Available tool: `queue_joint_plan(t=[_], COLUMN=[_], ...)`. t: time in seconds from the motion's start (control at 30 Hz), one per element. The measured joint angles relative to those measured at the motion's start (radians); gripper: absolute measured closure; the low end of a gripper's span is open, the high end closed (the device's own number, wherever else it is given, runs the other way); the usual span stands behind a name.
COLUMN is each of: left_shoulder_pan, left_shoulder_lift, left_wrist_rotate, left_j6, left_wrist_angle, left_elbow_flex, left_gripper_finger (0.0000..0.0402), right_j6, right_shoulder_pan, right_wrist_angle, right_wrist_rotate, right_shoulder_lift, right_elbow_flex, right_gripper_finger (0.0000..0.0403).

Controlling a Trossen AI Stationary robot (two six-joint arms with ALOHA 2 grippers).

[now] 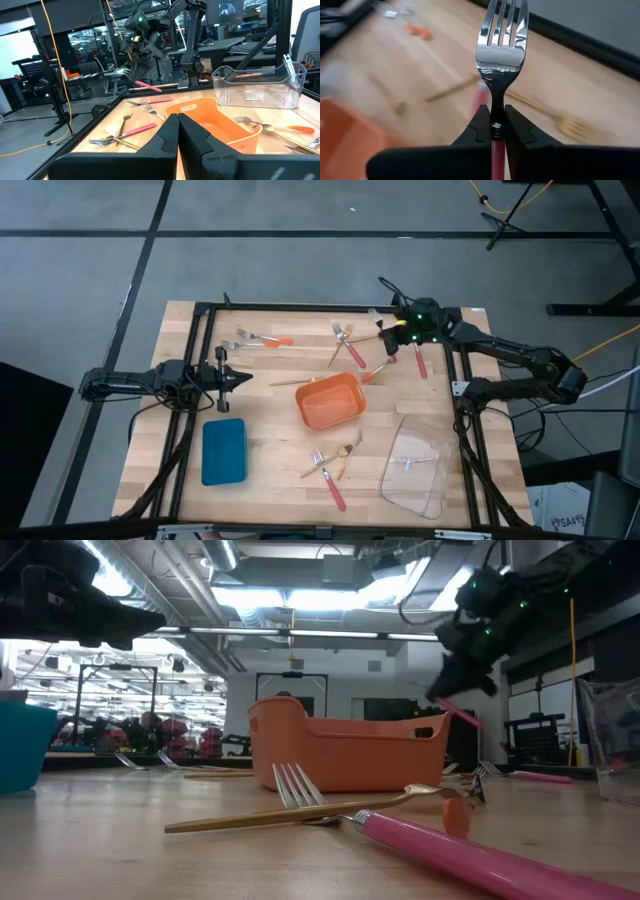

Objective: Sort silverware by color (type)
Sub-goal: Put the pink fork into the orange bin

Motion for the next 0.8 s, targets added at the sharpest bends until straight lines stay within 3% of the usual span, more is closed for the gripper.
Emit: queue_joint_plan(t=[0.2, 0.53, 0.8], left_shoulder_pan=[0.0, 0.0, 0.0], left_shoulder_lift=[0.0, 0.0, 0.0], left_wrist_rotate=[0.0, -0.001, -0.001], left_j6=[0.0, 0.0, 0.0], left_wrist_angle=[0.0, 0.0, 0.0], left_elbow_flex=[0.0, 0.0, 0.0], left_gripper_finger=[0.0401, 0.0401, 0.0401], right_j6=[-0.005, -0.134, -0.293], right_shoulder_pan=[0.119, 0.315, 0.45], right_wrist_angle=[0.164, 0.163, 0.161], right_wrist_rotate=[-0.055, -0.065, -0.065], right_shoulder_lift=[0.0, 0.0, 0.0], right_elbow_flex=[0.006, 0.125, 0.146], right_gripper_finger=[0.0397, 0.0396, 0.0395])
